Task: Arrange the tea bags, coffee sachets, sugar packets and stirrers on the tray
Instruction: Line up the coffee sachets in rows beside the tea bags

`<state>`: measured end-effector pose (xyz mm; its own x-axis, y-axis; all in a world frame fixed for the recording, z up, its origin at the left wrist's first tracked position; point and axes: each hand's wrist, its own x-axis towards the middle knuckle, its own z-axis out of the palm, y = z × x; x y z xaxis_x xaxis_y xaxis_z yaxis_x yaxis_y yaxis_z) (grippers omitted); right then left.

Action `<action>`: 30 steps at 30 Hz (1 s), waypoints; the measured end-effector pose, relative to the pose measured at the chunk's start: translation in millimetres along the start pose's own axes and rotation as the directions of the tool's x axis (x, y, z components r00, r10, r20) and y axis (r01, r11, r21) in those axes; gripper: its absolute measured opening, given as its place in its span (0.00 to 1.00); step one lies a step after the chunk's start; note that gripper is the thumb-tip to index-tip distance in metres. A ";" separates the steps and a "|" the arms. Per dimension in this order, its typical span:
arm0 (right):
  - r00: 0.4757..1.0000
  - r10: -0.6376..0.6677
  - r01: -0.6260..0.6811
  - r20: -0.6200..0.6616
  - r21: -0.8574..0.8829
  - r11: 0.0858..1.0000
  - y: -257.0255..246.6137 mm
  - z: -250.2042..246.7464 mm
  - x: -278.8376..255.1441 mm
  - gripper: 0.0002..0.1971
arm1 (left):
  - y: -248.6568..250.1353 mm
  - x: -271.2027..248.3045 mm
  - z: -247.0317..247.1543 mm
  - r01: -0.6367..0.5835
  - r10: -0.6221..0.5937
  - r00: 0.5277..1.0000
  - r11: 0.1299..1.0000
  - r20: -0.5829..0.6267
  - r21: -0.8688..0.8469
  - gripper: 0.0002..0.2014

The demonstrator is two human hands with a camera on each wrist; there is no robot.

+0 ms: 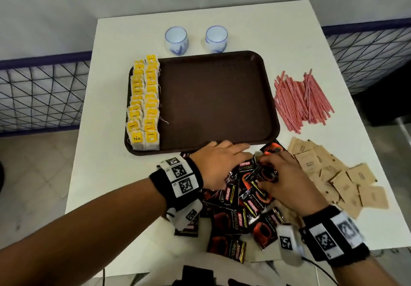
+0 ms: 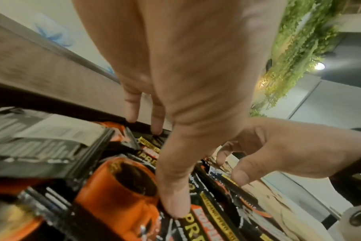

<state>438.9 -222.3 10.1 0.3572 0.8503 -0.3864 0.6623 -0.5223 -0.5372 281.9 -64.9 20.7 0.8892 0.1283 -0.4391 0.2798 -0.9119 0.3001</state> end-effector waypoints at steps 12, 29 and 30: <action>1.000 -0.021 0.021 -0.006 -0.001 1.000 11.6 3.3 -0.4 0.28 | 9.4 11.5 5.8 0.033 -0.033 0.999 0.998 0.000 0.055 0.48; 0.998 -0.045 0.048 -0.043 0.089 0.995 13.2 -2.6 11.8 0.19 | -9.3 9.2 -3.4 -0.059 0.034 0.996 0.933 -0.076 -0.354 0.23; 0.997 -0.053 0.058 -0.049 0.094 0.994 13.3 -2.2 12.0 0.18 | -12.0 7.8 -2.2 -0.063 0.019 0.994 0.911 -0.111 -0.408 0.20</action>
<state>453.4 -218.9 -0.1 0.3534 0.8790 -0.3201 0.6168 -0.4762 -0.6267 286.3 -52.1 15.5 0.9291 0.1529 -0.3368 0.3462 -0.6800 0.6463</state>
